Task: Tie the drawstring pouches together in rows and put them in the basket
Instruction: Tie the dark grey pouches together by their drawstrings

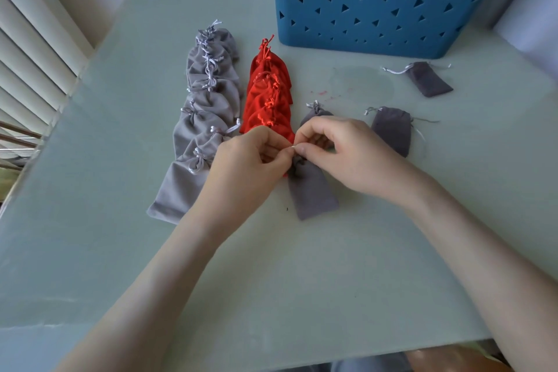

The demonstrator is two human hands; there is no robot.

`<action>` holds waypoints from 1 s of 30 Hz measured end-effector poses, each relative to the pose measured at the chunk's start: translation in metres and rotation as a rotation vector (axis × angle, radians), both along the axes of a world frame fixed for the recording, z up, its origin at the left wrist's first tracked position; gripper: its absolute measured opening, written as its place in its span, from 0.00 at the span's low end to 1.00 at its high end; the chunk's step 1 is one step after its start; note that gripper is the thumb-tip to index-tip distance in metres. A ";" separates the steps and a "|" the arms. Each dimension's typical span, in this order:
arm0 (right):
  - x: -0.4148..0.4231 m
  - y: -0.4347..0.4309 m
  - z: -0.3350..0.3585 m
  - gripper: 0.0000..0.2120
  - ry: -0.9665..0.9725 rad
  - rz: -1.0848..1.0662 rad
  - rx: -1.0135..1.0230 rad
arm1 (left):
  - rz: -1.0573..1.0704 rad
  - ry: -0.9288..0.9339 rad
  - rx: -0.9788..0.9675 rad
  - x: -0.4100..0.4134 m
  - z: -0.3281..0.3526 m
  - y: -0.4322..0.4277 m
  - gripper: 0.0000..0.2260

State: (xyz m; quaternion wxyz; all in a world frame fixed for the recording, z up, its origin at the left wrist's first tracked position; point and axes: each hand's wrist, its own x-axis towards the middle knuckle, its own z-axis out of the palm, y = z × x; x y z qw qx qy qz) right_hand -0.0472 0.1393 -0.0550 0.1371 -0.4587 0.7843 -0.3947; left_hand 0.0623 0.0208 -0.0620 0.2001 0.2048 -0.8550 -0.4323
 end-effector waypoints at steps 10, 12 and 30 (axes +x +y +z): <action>-0.003 0.002 0.002 0.05 -0.148 0.011 -0.003 | -0.005 0.142 -0.013 0.000 -0.001 0.008 0.08; -0.005 0.002 0.002 0.05 -0.169 0.007 0.014 | 0.000 0.147 -0.010 0.000 -0.002 0.008 0.07; -0.004 0.004 0.005 0.07 -0.015 -0.024 -0.008 | -0.070 0.152 0.117 0.000 -0.003 0.001 0.05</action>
